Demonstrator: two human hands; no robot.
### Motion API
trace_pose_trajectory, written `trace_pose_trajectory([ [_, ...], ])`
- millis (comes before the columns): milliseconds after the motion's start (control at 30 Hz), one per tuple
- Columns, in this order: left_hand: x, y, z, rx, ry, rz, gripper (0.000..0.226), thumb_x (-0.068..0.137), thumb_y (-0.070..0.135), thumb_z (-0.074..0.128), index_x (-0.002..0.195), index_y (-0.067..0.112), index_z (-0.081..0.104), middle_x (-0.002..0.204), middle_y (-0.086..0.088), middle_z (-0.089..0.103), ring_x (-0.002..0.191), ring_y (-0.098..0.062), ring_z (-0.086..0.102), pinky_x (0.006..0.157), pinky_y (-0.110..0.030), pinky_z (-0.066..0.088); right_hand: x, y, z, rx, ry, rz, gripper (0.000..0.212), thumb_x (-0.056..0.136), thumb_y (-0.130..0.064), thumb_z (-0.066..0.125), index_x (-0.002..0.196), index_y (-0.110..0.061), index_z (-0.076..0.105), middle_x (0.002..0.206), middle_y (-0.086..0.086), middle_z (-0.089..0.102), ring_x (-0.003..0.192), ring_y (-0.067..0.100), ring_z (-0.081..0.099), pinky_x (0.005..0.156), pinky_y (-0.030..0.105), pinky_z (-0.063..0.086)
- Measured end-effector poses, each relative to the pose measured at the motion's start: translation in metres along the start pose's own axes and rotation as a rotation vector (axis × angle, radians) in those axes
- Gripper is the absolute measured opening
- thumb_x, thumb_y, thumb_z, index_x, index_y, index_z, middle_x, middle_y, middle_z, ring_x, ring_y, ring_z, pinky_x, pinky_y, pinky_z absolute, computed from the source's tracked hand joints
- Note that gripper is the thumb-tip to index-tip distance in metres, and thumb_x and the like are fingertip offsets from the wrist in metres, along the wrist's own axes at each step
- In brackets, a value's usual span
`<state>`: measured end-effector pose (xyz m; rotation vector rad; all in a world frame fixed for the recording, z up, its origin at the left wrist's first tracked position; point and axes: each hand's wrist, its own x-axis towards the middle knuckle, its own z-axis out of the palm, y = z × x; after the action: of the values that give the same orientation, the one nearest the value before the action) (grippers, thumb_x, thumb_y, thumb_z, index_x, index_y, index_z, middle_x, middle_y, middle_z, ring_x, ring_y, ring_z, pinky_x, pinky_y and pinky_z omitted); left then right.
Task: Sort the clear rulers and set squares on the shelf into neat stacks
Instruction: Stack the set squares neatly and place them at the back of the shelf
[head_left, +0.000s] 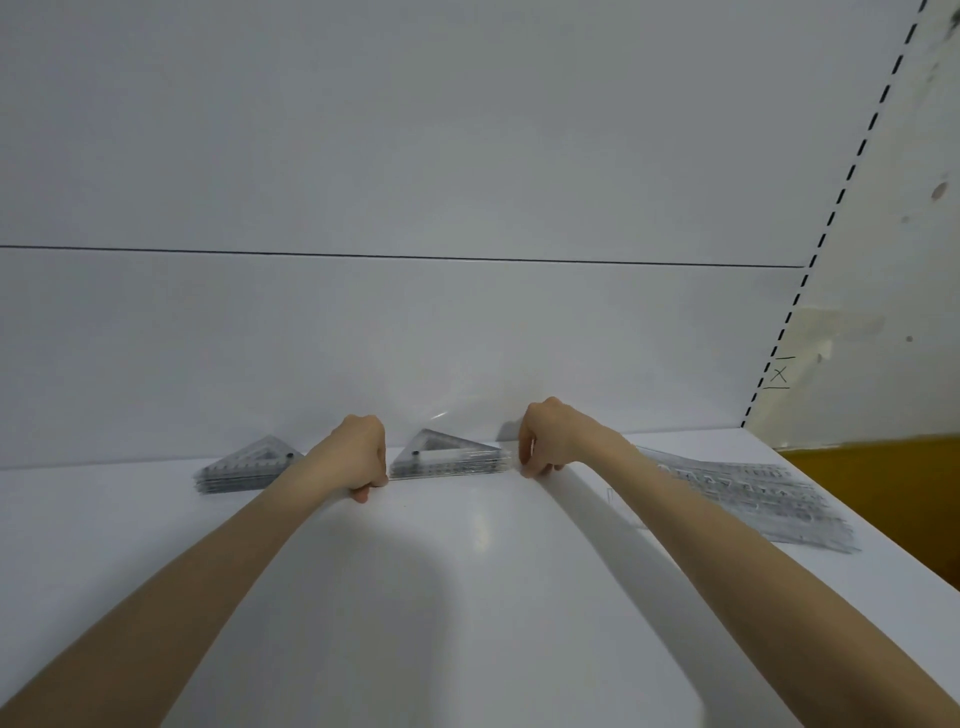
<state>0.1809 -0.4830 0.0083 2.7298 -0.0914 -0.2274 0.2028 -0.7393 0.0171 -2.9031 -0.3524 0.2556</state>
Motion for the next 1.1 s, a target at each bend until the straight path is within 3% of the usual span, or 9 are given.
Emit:
trace_pose_trajectory([
  [100, 0.000, -0.004, 0.000, 0.003, -0.018, 0.019, 0.014, 0.080, -0.003, 0.062, 0.067, 0.000, 0.065, 0.054, -0.012, 0.063, 0.041, -0.015, 0.059, 0.060, -0.025, 0.055, -0.001, 0.002, -0.001, -0.019, -0.001, 0.023, 0.006, 0.071, -0.004, 0.068, 0.070, -0.010, 0.071, 0.062, 0.004, 0.064, 0.050, 0.017, 0.057, 0.058, 0.022, 0.050],
  [300, 0.005, 0.000, -0.001, 0.008, -0.042, 0.031, 0.014, 0.079, -0.003, 0.061, 0.066, -0.002, 0.065, 0.059, -0.016, 0.065, 0.047, -0.020, 0.061, 0.064, -0.028, 0.058, 0.002, -0.014, 0.002, 0.000, -0.008, 0.008, 0.022, 0.068, -0.002, 0.063, 0.049, -0.013, 0.057, 0.053, 0.004, 0.057, 0.047, 0.019, 0.056, 0.058, 0.025, 0.050],
  [433, 0.005, 0.002, -0.001, 0.028, -0.046, 0.037, 0.015, 0.079, -0.003, 0.060, 0.065, 0.000, 0.064, 0.056, -0.012, 0.064, 0.043, -0.016, 0.059, 0.065, -0.027, 0.057, 0.006, -0.019, 0.002, -0.045, -0.028, 0.003, 0.013, 0.069, -0.001, 0.062, 0.058, -0.006, 0.063, 0.058, 0.009, 0.059, 0.051, 0.021, 0.056, 0.059, 0.024, 0.049],
  [633, 0.006, 0.005, 0.000, 0.057, -0.052, 0.053, 0.023, 0.082, -0.003, 0.060, 0.060, 0.005, 0.060, 0.073, -0.021, 0.071, 0.042, -0.011, 0.059, 0.068, -0.027, 0.056, 0.007, -0.025, 0.005, -0.123, -0.008, 0.001, 0.013, 0.067, 0.003, 0.061, 0.074, 0.005, 0.072, 0.054, 0.007, 0.053, 0.055, 0.023, 0.052, 0.056, 0.025, 0.045],
  [833, 0.006, 0.003, -0.003, 0.062, -0.089, 0.030, 0.015, 0.078, -0.006, 0.057, 0.065, 0.001, 0.061, 0.055, -0.011, 0.062, 0.046, -0.017, 0.062, 0.066, -0.030, 0.058, 0.001, -0.012, -0.001, -0.108, -0.017, 0.000, 0.015, 0.067, 0.003, 0.061, 0.075, 0.000, 0.074, 0.078, 0.016, 0.071, 0.062, 0.023, 0.062, 0.072, 0.035, 0.058],
  [1000, 0.007, 0.004, -0.003, 0.113, -0.147, 0.023, 0.016, 0.082, -0.002, 0.054, 0.068, 0.005, 0.058, 0.060, -0.010, 0.061, 0.050, -0.019, 0.061, 0.069, -0.030, 0.057, -0.002, -0.013, 0.005, -0.089, -0.007, -0.019, 0.014, 0.065, 0.000, 0.061, 0.070, -0.002, 0.073, 0.075, 0.017, 0.072, 0.065, 0.027, 0.065, 0.060, 0.029, 0.052],
  [1100, 0.008, 0.005, -0.002, 0.154, -0.161, 0.026, 0.019, 0.083, -0.001, 0.050, 0.066, 0.008, 0.055, 0.060, -0.009, 0.060, 0.050, -0.018, 0.058, 0.071, -0.030, 0.056, 0.000, -0.015, 0.006, -0.092, -0.004, -0.025, 0.012, 0.064, -0.001, 0.061, 0.066, -0.004, 0.073, 0.073, 0.015, 0.072, 0.074, 0.031, 0.070, 0.060, 0.030, 0.053],
])
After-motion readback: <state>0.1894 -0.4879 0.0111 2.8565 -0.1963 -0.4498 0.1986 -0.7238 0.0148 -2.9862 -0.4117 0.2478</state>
